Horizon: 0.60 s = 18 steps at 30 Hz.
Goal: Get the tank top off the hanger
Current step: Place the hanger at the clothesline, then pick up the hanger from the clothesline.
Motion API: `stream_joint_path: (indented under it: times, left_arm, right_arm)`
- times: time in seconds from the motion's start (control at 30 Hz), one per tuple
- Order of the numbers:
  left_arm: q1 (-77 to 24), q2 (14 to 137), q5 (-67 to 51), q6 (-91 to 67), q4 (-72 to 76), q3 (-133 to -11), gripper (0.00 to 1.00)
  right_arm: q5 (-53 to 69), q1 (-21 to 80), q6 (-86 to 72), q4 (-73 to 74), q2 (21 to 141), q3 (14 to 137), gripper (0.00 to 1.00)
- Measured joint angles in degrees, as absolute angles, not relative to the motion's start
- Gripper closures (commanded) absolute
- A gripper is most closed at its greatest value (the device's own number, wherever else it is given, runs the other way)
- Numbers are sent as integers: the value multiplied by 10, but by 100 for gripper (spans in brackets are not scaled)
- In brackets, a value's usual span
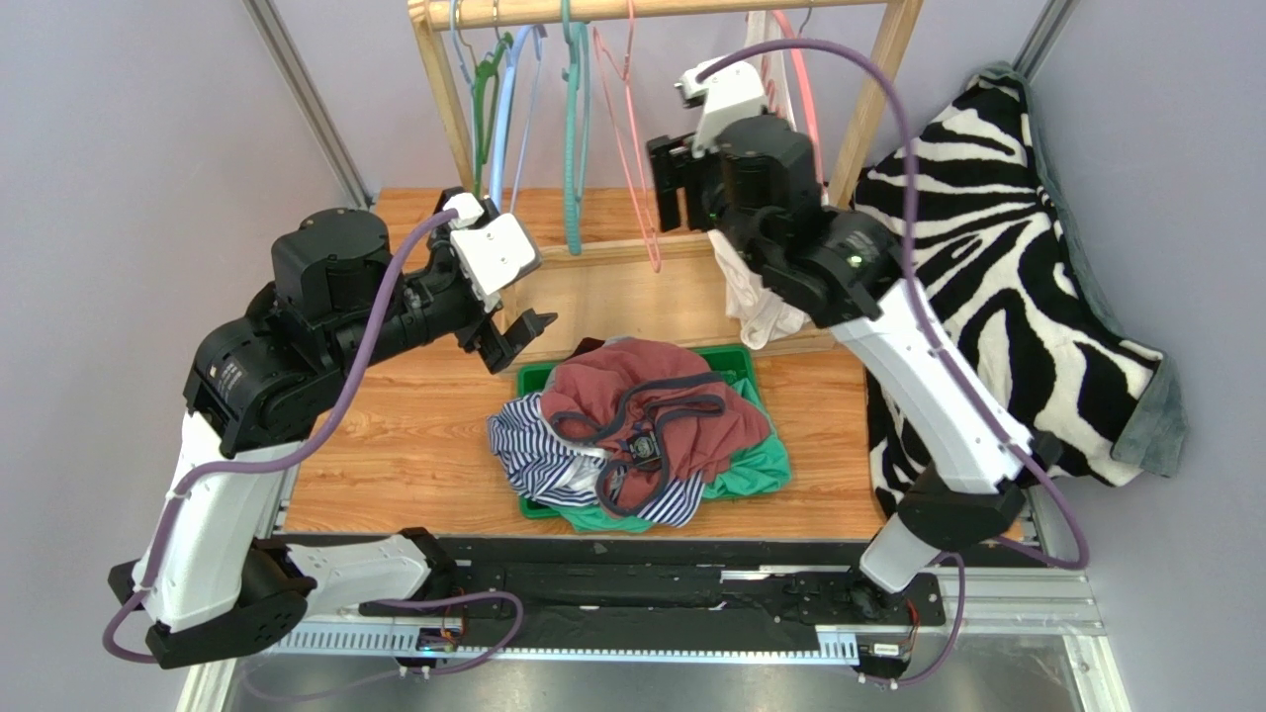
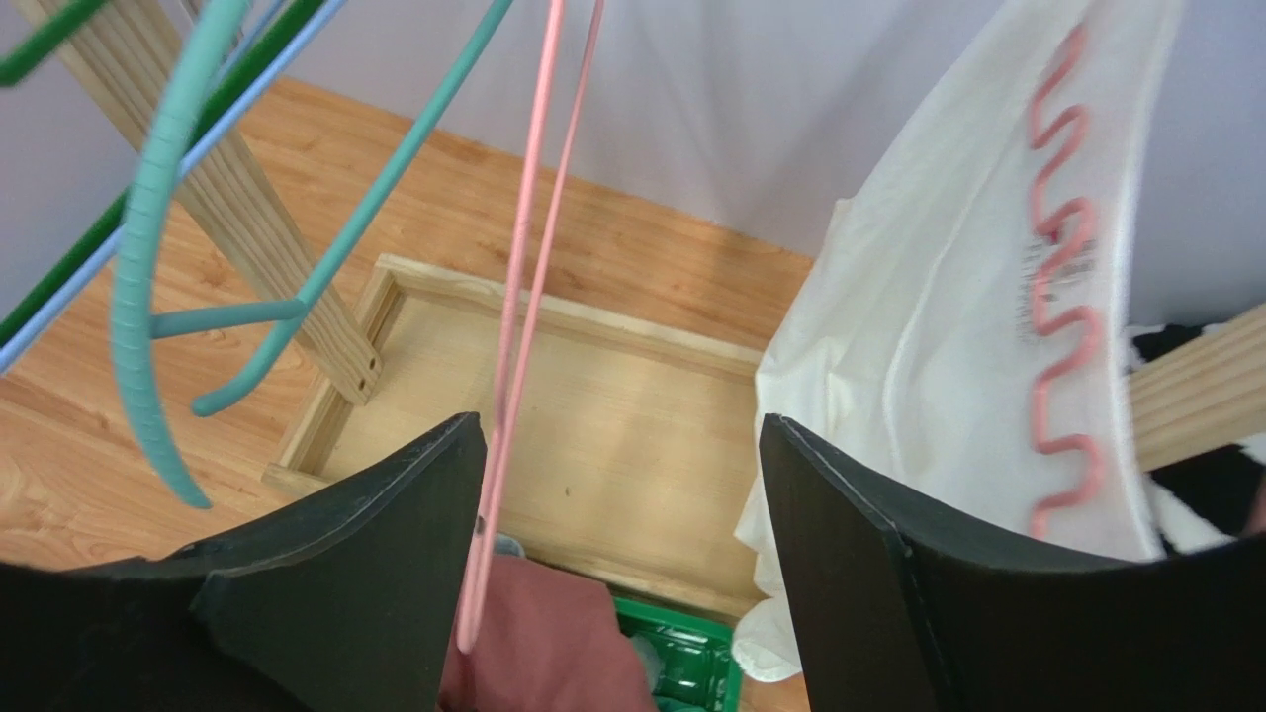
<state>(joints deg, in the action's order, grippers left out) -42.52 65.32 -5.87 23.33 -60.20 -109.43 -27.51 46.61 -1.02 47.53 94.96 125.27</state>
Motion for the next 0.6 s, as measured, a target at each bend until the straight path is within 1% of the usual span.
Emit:
stream_joint_path:
  times: [0.07, 0.13, 0.3, 0.37, 0.6]
  left_arm:
    - [-421, 653, -59, 232, -602, -1094, 1]
    - [-417, 653, -62, 230, -602, -1094, 1]
    - [-403, 655, -83, 219, -602, -1101, 1]
    - [-400, 657, -90, 213, -602, -1105, 1]
    - [-396, 663, -112, 200, -602, -1112, 1]
  right_arm:
    - [-270, 454, 0, 477, 918, 1253, 26]
    - [-260, 419, 4, 477, 882, 1253, 26]
    - [-224, 280, -8, 470, 817, 1245, 23]
    - [-193, 244, -18, 464, 802, 1226, 23]
    - [-104, 228, -39, 454, 798, 1134, 22]
